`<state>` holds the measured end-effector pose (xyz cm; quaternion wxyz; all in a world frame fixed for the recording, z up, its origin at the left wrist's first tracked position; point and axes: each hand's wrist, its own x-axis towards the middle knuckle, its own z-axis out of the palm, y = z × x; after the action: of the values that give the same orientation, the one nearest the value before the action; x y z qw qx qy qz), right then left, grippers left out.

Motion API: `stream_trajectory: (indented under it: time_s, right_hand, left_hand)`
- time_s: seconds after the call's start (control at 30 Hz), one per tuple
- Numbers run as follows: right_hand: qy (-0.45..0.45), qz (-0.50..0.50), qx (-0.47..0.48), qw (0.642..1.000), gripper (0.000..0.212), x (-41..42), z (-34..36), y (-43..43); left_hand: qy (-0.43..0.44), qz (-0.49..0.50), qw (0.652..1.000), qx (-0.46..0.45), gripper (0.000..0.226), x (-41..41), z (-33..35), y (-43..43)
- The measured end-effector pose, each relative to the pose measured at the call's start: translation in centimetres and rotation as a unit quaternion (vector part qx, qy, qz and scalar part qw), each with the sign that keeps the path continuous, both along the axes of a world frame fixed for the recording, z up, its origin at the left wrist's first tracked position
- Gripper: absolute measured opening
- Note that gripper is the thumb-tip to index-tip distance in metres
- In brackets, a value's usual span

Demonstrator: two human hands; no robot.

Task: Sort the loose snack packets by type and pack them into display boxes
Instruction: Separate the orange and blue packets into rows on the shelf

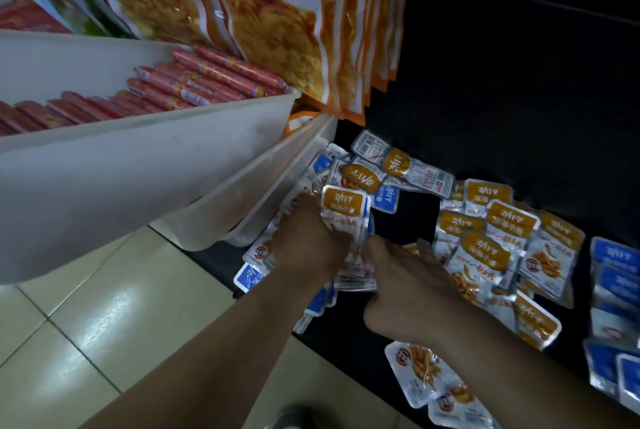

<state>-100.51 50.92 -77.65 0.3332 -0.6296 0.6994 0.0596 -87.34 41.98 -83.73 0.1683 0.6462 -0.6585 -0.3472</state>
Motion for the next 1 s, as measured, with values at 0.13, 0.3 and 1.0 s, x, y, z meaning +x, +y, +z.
stream_trajectory:
  time_s: [0.13,0.3,1.0]
  right_hand:
    - [-0.004,-0.002,-0.004,1.000,0.058,-0.2,-0.1,-0.2]
    - [-0.048,-0.024,-0.016,0.998,0.051,-1.2,0.0,-0.3]
    - [-0.364,-0.512,-0.167,0.760,0.029,-5.4,0.6,5.5]
  left_hand:
    - [-0.009,-0.019,0.999,0.037,0.039,-1.0,0.1,-0.2]
    - [0.046,0.009,0.997,0.060,0.032,-0.8,1.1,-0.7]
    - [0.296,0.035,0.940,0.169,0.015,-3.0,5.0,5.8]
